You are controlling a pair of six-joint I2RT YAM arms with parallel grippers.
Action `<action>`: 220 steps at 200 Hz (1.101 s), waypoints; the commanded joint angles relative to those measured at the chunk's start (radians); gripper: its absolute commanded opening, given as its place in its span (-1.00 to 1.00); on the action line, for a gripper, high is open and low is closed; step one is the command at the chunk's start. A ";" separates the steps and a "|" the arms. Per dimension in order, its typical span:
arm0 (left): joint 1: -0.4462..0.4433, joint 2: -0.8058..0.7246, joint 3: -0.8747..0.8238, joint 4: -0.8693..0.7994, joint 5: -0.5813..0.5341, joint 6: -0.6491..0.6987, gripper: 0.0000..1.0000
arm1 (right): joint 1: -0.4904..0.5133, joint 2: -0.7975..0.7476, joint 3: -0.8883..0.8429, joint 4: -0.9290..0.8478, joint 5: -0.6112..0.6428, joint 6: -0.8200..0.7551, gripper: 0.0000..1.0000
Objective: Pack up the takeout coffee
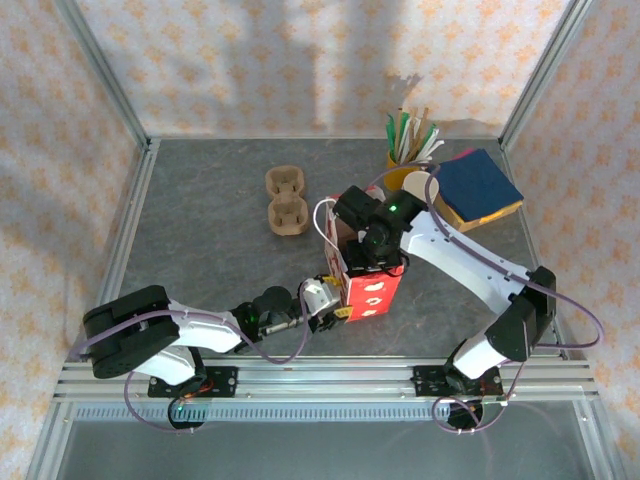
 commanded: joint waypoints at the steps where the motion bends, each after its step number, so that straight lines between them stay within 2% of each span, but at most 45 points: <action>1: -0.008 0.011 0.045 -0.034 -0.008 0.026 0.32 | -0.004 -0.011 -0.011 -0.015 0.028 0.022 0.06; 81: -0.015 0.062 0.091 -0.044 -0.021 0.043 0.31 | -0.004 0.000 -0.013 -0.016 0.034 0.039 0.06; 220: -0.015 0.023 0.080 -0.118 -0.070 0.070 0.33 | -0.004 -0.012 -0.076 -0.015 0.035 0.027 0.06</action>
